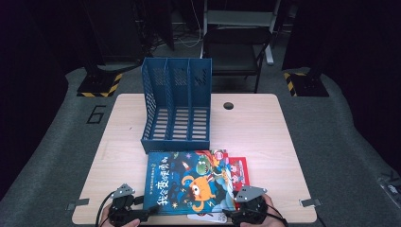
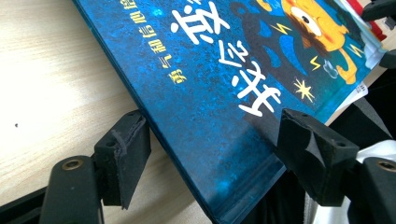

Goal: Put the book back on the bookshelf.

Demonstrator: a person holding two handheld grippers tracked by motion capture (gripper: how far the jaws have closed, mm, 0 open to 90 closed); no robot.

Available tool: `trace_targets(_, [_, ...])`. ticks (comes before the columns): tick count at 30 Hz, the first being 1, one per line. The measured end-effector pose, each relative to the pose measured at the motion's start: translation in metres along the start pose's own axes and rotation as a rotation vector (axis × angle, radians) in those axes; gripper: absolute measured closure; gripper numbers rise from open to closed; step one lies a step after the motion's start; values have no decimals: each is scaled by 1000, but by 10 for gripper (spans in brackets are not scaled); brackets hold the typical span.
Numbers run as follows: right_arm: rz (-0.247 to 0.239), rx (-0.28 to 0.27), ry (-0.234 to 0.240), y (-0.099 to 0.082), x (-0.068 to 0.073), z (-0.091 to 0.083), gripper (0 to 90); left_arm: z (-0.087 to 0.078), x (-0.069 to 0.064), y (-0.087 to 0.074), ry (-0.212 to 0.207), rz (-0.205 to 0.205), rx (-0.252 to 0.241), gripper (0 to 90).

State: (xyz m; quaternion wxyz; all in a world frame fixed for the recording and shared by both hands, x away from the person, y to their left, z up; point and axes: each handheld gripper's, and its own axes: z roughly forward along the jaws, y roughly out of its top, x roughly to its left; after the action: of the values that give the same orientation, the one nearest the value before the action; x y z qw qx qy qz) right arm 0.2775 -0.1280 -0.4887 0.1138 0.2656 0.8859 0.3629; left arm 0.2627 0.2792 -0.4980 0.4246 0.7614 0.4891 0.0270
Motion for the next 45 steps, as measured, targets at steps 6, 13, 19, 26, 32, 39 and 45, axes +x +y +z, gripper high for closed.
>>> trace_targets(6, [0,-8,7,2,1,2,271,-8,-1,1,3,-10,-25,294])
trace_targets(13, [-11,-7,20,4,2,4,262,-19,-2,3,0,1,-61,329])
trace_targets(19, [-1,-7,29,4,2,5,258,-24,-4,4,4,-10,-96,340])
trace_targets(26, [0,-8,32,5,3,6,244,-31,-5,8,-16,-21,-122,376])
trace_targets(32, [-11,-14,31,6,4,8,234,-37,-5,12,-23,-17,-141,398])
trace_targets(39, [14,-25,43,8,5,10,233,-42,-5,17,-32,-22,-151,401])
trace_targets(45, [42,-35,75,9,4,12,227,-43,-9,25,-70,-23,-172,425])
